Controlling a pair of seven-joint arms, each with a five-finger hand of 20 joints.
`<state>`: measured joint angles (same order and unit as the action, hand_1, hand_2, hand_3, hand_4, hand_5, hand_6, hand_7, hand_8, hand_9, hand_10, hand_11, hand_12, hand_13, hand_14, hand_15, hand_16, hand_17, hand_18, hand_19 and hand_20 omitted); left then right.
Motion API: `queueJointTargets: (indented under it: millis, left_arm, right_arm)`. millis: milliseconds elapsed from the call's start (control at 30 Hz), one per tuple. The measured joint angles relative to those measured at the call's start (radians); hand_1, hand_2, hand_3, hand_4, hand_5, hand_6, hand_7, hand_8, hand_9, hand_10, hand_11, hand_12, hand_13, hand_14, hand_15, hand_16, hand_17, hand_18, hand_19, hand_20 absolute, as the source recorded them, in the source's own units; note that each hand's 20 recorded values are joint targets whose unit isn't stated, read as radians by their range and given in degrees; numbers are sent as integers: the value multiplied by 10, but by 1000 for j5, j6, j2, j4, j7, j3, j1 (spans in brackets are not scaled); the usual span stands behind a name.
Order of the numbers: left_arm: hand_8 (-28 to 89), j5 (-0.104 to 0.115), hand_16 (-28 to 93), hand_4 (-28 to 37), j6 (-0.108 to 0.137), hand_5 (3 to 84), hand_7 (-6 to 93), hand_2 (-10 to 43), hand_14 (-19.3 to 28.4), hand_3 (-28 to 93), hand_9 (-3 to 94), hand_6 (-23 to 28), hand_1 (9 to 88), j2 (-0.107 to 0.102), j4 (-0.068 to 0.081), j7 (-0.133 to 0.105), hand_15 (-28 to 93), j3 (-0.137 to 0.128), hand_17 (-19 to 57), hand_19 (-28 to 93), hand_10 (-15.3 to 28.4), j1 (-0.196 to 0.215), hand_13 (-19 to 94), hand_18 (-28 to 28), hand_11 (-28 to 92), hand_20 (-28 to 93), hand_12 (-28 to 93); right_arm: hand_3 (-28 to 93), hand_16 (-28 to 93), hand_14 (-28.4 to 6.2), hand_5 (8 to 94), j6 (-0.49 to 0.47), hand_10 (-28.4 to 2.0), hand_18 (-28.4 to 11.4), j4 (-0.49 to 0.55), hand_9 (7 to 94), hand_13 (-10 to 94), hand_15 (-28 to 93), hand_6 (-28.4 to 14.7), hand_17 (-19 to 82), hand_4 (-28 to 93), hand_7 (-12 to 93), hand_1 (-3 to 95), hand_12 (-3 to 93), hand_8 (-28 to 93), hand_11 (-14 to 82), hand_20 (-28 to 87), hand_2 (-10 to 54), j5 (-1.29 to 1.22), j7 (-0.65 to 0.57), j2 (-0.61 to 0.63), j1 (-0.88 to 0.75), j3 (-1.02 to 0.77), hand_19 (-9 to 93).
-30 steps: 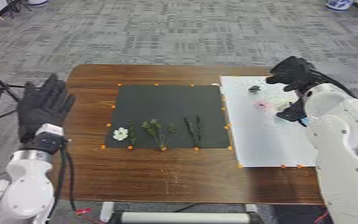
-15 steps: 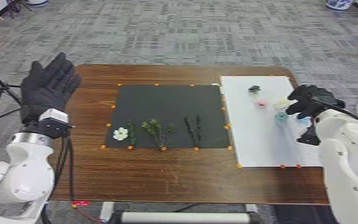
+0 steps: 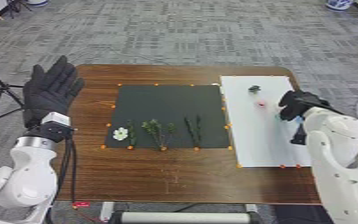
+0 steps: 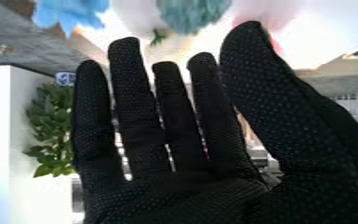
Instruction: Arrange flowers
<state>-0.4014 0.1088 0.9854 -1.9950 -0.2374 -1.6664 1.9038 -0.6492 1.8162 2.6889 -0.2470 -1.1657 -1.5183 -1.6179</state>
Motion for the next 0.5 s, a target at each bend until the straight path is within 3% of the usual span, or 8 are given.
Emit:
queueJointTargets:
  millis: [233, 300, 400, 500]
  left_arm:
    - [-80, 5, -64, -283, -8, 365, 55, 180, 85, 604, 254, 80, 262, 0, 0, 4, 103, 0, -76, 327, 122, 0, 172, 102, 138, 36, 35]
    - [-80, 6, -63, -283, -9, 365, 56, 180, 88, 605, 254, 80, 261, 0, 0, 5, 106, -1, -77, 328, 122, 0, 172, 103, 138, 37, 36]
    - [-80, 6, -61, -283, -11, 365, 56, 180, 93, 607, 255, 80, 259, 1, 0, 7, 108, -2, -79, 329, 123, 1, 175, 107, 141, 38, 38]
    - [-80, 7, -60, -283, -15, 366, 54, 179, 94, 606, 256, 81, 260, 5, 0, 9, 108, -8, -80, 329, 123, 5, 177, 108, 142, 39, 38]
  right_arm:
    - [783, 186, -100, 547, -15, -92, -196, -24, 543, 547, 372, -3, 234, -282, 143, 507, 124, -123, 97, 207, -95, 23, 2, -2, -7, 10, 672]
    - [722, 298, -65, 574, -13, -89, -190, -33, 594, 603, 368, 6, 251, -283, 157, 545, 139, -131, 112, 216, -95, 31, 2, -2, -11, 16, 673]
    - [673, 363, -40, 624, 22, -90, -188, -43, 658, 637, 386, 14, 263, -283, 174, 580, 159, -134, 149, 230, -95, 29, -4, -4, -17, 23, 680]
    - [664, 400, -34, 663, 85, -71, -189, -57, 743, 663, 416, 17, 274, -282, 196, 598, 295, -70, 91, 265, -95, 16, -20, -6, -21, 29, 691]
